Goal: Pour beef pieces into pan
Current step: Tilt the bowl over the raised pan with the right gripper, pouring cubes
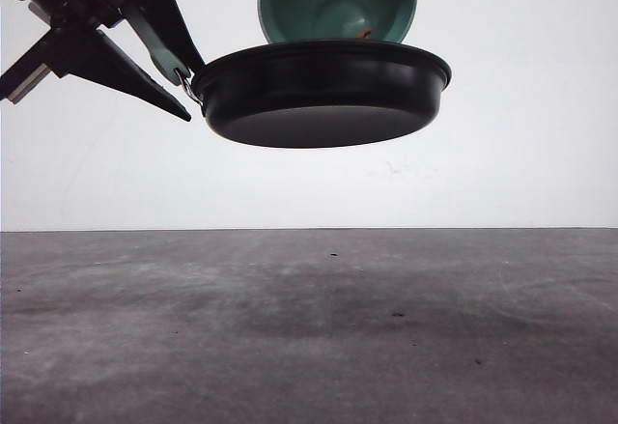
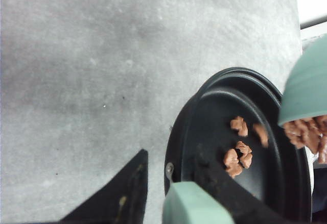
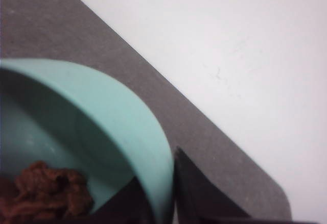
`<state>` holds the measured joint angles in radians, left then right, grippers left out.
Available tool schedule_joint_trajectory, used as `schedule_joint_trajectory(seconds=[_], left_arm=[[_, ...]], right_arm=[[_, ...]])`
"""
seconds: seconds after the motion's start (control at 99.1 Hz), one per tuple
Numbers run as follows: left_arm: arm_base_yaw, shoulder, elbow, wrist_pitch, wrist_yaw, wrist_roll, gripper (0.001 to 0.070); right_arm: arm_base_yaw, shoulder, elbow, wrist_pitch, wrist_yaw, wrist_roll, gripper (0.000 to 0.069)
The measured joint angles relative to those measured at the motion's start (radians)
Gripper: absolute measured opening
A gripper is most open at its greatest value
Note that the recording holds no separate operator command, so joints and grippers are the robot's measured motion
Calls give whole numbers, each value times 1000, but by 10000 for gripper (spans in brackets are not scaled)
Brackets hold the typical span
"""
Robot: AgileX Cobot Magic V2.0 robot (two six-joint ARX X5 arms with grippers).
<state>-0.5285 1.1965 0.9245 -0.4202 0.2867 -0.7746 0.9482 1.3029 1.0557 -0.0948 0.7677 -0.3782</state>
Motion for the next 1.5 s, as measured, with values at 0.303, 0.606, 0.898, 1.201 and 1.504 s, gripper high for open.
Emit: schedule_joint_trajectory(seconds=[0.303, 0.606, 0.898, 1.201, 1.504], left_arm=[[19, 0, 0, 0, 16, -1, 136], [50, 0, 0, 5, 40, -3, 136], [55, 0, 0, 31, 43, -7, 136], [55, 0, 0, 30, 15, 0, 136], [60, 0, 0, 49, -12, 34, 136]], right_arm=[[37, 5, 0, 169, -18, -291, 21], [46, 5, 0, 266, -50, -499, 21], [46, 5, 0, 313, -68, -544, 21], [21, -22, 0, 216, -71, -256, 21], [-241, -217, 2, -98, -293, 418, 21]])
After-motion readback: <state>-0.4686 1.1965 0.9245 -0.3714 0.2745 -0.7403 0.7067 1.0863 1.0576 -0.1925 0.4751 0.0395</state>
